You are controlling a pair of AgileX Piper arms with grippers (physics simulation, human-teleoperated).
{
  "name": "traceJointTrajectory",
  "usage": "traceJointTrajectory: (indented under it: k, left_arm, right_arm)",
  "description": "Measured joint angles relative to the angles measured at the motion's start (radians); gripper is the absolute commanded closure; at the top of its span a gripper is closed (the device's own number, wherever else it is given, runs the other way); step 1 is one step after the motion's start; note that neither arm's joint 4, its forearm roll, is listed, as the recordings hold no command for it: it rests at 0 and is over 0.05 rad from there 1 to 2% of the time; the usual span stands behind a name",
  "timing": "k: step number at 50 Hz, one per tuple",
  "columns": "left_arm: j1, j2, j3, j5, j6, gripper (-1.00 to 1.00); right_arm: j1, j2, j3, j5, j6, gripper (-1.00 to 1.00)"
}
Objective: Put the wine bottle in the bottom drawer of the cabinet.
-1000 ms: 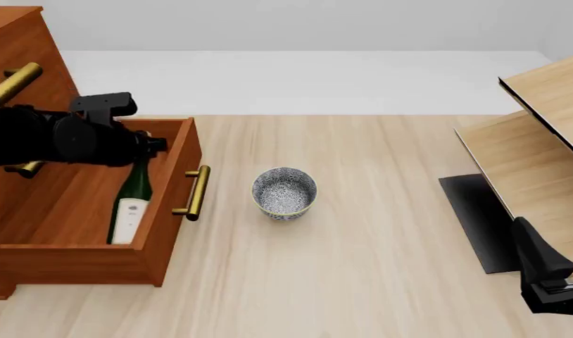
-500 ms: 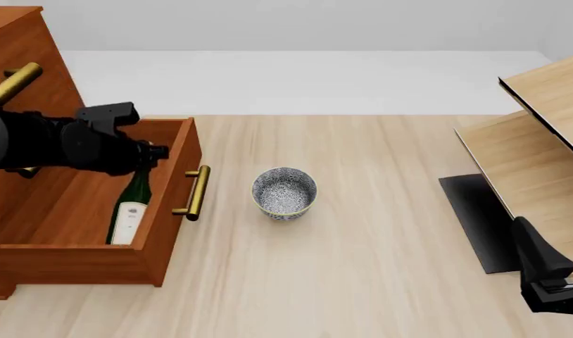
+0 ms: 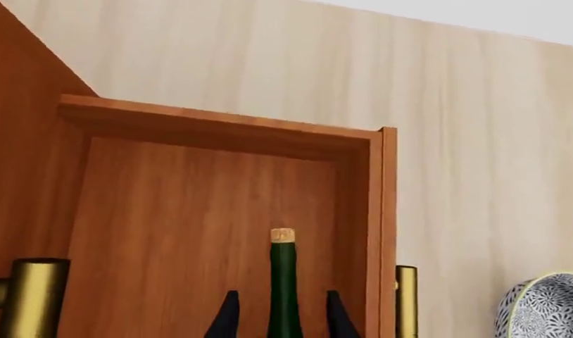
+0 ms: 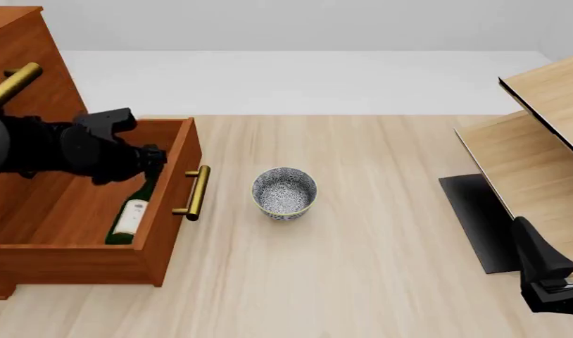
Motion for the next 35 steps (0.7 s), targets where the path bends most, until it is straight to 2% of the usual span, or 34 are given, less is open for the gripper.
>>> traceJointTrajectory:
  k: [20,35]
  left_arm:
    - [0.009,-0.008,0.021,0.018,0.002,-1.00]
    - [0.008,-0.056,-0.007,0.098,0.058,-1.00]
  right_arm:
    - [0.001,-0.004,0.000,0.004,-0.002,-1.00]
    - [0.002,-0.004,0.000,0.004,-0.004,-1.00]
